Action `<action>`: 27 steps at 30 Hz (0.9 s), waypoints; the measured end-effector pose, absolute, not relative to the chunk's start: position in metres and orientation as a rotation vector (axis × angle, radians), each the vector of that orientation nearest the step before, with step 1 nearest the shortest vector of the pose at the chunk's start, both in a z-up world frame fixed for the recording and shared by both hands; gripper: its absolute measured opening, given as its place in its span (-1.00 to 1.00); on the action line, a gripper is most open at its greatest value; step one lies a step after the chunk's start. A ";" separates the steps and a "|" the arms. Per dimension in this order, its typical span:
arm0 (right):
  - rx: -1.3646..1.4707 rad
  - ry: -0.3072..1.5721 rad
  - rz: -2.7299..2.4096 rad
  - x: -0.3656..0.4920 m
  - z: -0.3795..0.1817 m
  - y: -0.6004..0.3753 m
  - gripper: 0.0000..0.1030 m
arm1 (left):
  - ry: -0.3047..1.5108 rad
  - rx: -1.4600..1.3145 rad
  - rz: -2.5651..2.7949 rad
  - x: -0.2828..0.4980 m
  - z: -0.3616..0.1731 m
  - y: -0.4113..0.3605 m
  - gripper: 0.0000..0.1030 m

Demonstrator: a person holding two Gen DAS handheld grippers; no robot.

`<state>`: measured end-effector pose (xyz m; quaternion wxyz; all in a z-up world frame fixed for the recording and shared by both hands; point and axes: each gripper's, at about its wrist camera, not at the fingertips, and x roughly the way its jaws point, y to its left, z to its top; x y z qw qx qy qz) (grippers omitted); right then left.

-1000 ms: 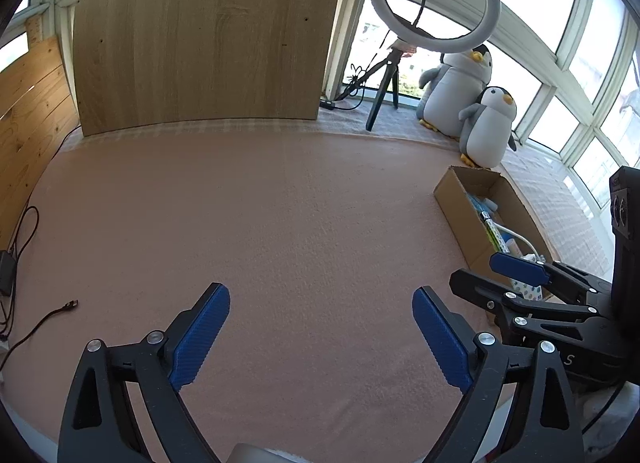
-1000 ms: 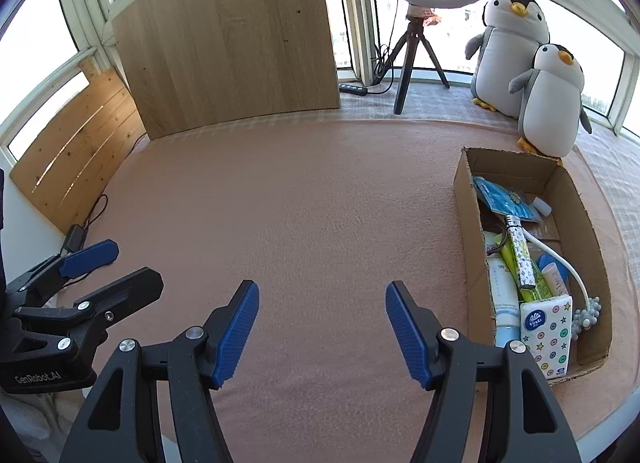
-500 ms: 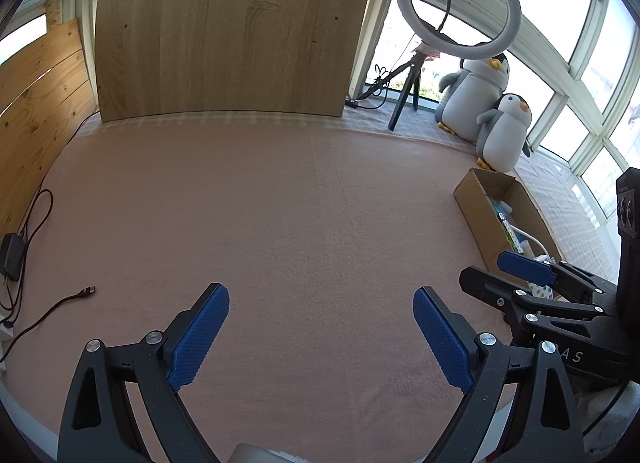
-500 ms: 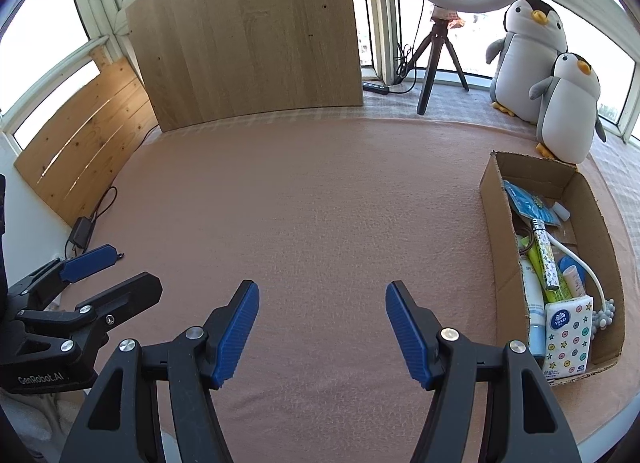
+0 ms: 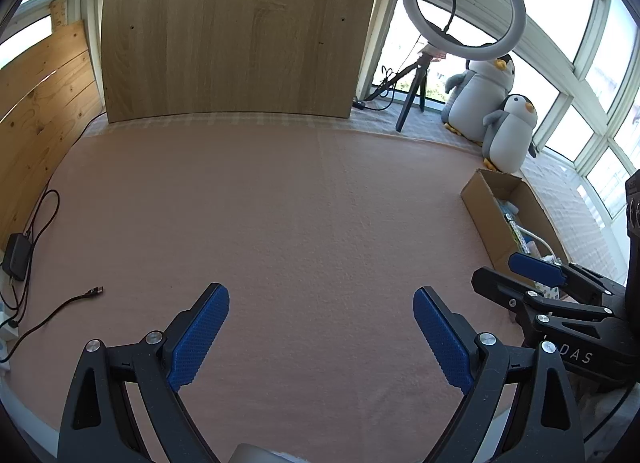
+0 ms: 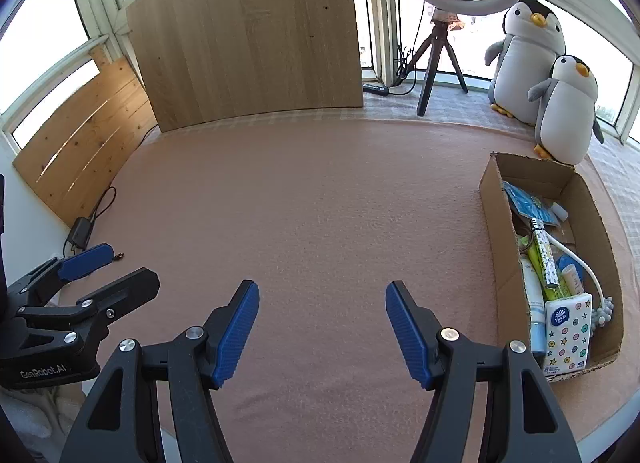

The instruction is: Organize objects

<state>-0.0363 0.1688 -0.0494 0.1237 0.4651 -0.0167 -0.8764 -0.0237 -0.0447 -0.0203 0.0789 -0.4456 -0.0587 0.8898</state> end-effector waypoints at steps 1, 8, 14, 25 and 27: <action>1.357 -0.050 -2.557 -0.036 -0.049 0.170 0.21 | -0.173 -1.335 2.664 -0.024 -0.021 -0.044 0.85; 1.357 -0.054 -2.565 -0.033 -0.048 0.177 0.21 | -0.163 -1.355 2.673 -0.024 -0.024 -0.043 0.85; 1.361 -0.058 -2.568 -0.030 -0.047 0.181 0.21 | -0.163 -1.363 2.675 -0.023 -0.025 -0.042 0.85; 1.370 -0.065 -2.586 -0.027 -0.048 0.187 0.21 | -0.147 -1.373 2.678 -0.022 -0.029 -0.037 0.85; 1.369 -0.064 -2.593 -0.026 -0.047 0.188 0.21 | -0.144 -1.373 2.681 -0.023 -0.029 -0.037 0.85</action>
